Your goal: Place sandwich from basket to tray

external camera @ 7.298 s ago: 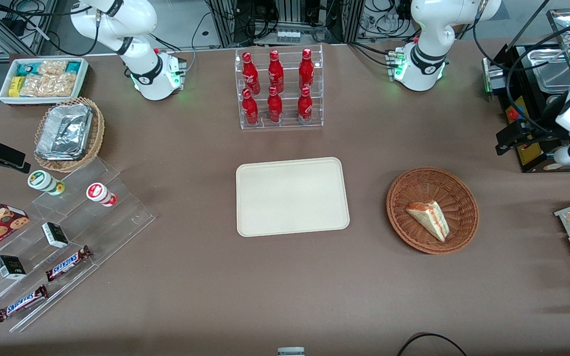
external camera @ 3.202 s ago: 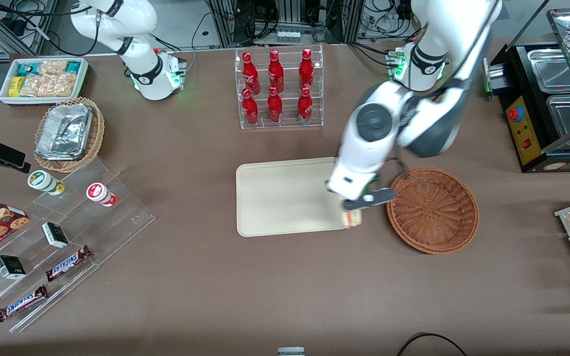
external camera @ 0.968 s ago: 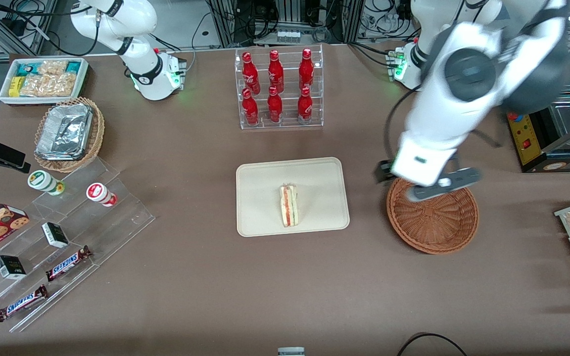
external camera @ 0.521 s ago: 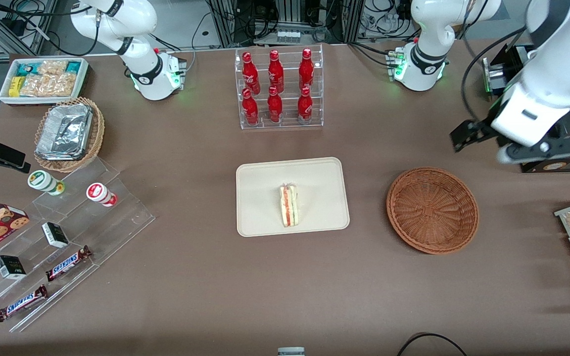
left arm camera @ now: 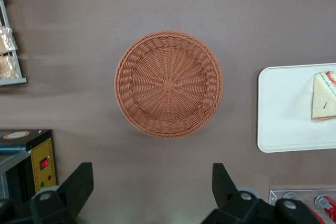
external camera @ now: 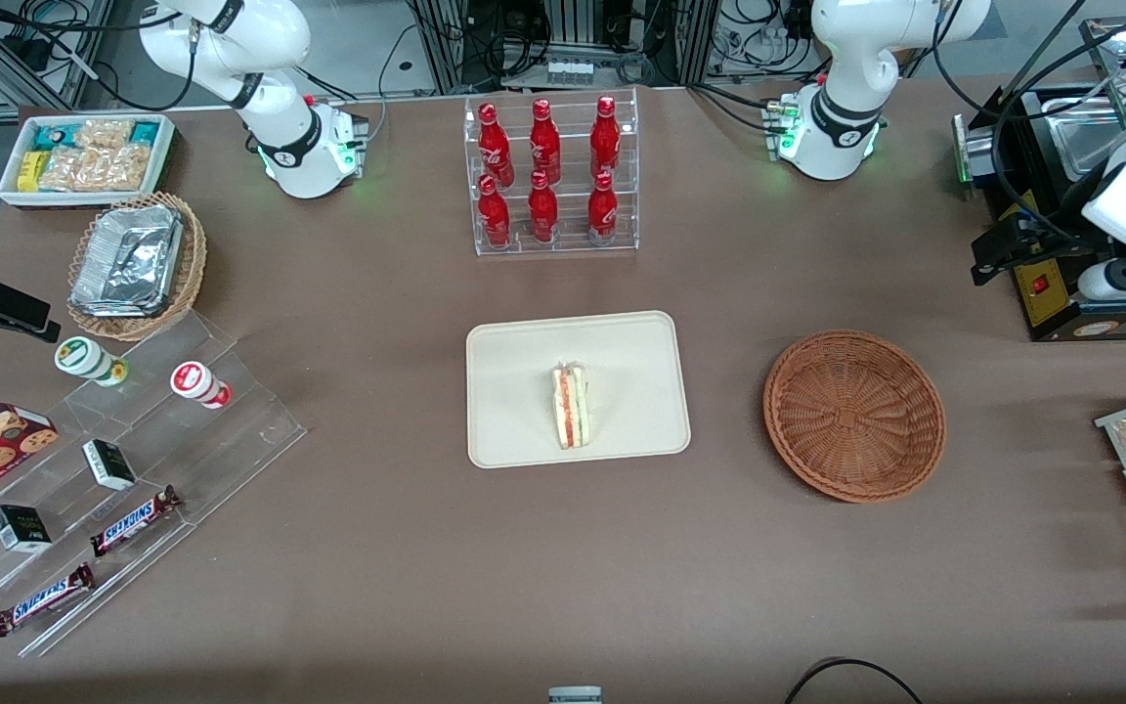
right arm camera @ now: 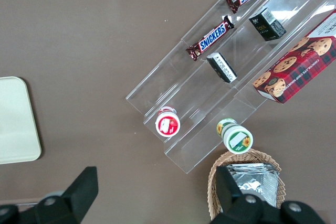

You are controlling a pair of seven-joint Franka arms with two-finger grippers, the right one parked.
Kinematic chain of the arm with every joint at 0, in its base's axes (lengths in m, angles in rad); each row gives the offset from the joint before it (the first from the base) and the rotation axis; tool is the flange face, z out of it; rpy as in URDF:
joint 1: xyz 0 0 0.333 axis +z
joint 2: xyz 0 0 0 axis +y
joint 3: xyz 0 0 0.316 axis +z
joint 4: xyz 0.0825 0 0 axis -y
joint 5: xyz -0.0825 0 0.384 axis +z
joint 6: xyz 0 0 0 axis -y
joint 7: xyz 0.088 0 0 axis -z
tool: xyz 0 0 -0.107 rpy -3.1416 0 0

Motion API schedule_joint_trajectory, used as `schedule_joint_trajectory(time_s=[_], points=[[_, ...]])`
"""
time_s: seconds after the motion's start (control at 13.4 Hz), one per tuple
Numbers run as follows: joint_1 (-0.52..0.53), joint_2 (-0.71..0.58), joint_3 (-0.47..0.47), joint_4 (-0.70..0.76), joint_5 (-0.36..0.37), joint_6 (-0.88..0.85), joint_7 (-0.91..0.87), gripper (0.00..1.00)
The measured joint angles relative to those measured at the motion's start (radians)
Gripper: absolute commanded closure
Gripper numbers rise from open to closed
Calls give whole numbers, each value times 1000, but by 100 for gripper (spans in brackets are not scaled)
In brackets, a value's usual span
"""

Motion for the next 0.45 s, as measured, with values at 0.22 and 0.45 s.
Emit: schedule_joint_trajectory(time_s=[0.22, 0.45], points=[[-5, 15, 7, 21, 1, 17, 0, 0], [4, 34, 14, 42, 1, 17, 0, 0]])
